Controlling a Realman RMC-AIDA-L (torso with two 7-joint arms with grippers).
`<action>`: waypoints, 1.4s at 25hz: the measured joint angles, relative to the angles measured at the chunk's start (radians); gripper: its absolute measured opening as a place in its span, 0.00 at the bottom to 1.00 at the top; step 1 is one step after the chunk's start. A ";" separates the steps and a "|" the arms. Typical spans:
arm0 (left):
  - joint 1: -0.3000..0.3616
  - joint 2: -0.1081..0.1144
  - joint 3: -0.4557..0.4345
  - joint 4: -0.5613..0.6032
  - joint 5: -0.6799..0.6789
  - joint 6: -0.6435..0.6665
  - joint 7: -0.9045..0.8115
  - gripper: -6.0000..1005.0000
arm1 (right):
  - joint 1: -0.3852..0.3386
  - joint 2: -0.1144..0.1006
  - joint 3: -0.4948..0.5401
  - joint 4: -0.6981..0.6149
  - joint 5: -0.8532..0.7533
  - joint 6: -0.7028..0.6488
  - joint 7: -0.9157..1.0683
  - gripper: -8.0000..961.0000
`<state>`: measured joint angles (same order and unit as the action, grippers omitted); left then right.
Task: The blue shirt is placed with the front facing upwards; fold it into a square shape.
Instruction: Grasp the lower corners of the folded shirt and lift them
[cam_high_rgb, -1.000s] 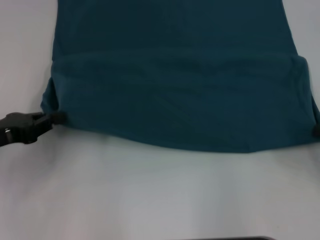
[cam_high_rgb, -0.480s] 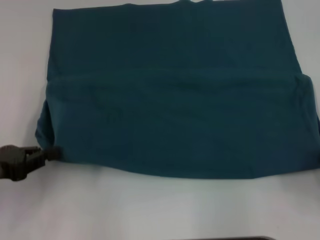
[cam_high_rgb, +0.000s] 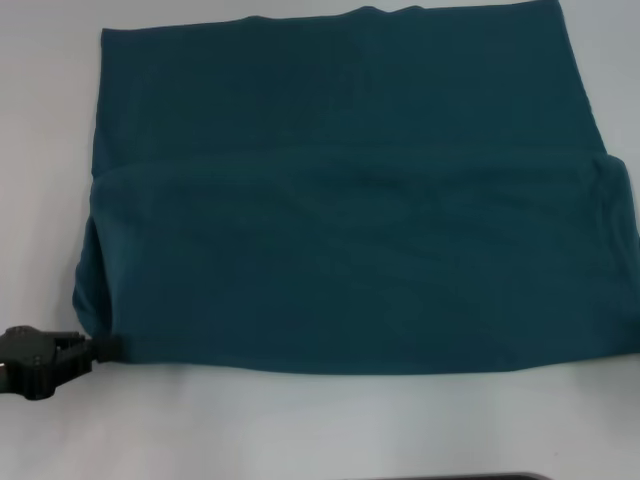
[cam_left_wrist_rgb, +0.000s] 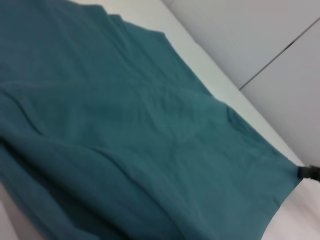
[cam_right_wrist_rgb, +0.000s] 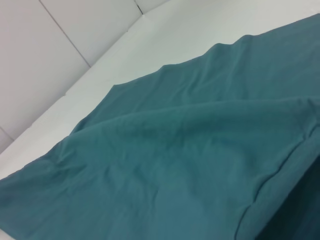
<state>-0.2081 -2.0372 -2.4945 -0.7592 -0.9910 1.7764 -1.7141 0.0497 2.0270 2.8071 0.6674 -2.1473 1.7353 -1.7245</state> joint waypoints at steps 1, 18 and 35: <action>0.000 0.000 0.000 0.000 0.005 0.000 0.000 0.01 | -0.003 0.001 0.000 0.000 0.000 -0.001 -0.002 0.03; 0.002 0.016 0.000 0.000 0.027 0.010 0.012 0.01 | -0.079 0.029 0.002 0.006 0.033 0.044 -0.081 0.03; 0.017 0.016 0.002 0.012 0.063 0.043 0.024 0.01 | -0.099 0.033 0.002 0.007 0.043 0.067 -0.086 0.03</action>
<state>-0.1909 -2.0207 -2.4922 -0.7469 -0.9282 1.8196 -1.6897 -0.0492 2.0598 2.8087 0.6740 -2.1044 1.8025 -1.8108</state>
